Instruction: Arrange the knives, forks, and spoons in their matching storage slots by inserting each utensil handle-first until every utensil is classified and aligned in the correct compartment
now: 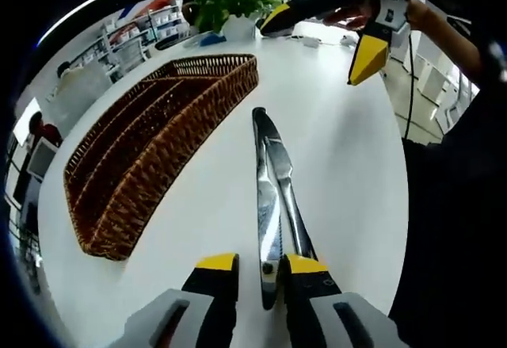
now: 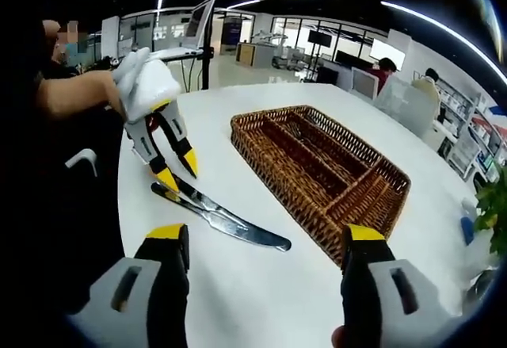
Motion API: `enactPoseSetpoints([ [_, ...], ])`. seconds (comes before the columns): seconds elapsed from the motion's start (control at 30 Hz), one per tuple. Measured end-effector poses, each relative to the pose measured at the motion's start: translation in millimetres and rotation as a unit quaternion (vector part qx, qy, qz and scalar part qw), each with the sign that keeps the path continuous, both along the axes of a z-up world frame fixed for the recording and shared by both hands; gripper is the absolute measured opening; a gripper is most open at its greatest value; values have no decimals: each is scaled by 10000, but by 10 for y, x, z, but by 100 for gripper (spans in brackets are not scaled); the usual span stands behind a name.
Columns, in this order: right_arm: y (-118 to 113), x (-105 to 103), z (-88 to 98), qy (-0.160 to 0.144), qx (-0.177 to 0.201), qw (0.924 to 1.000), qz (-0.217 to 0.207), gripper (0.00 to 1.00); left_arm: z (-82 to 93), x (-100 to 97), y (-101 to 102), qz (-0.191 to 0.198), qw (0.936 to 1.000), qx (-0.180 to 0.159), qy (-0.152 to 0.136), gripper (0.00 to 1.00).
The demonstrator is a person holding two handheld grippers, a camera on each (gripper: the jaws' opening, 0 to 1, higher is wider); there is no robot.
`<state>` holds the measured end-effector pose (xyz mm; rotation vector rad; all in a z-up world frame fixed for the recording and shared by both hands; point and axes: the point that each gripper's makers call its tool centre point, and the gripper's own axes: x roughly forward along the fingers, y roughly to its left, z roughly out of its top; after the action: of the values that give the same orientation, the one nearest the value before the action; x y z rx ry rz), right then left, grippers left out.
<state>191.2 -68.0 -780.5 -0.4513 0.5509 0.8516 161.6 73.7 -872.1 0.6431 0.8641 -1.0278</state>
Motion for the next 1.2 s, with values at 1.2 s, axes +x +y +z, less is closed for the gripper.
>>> enactPoseSetpoints([
  [1.2,173,-27,-154,74,-322,9970,696,67,-44,-13,19,95,9910,1093,760,10],
])
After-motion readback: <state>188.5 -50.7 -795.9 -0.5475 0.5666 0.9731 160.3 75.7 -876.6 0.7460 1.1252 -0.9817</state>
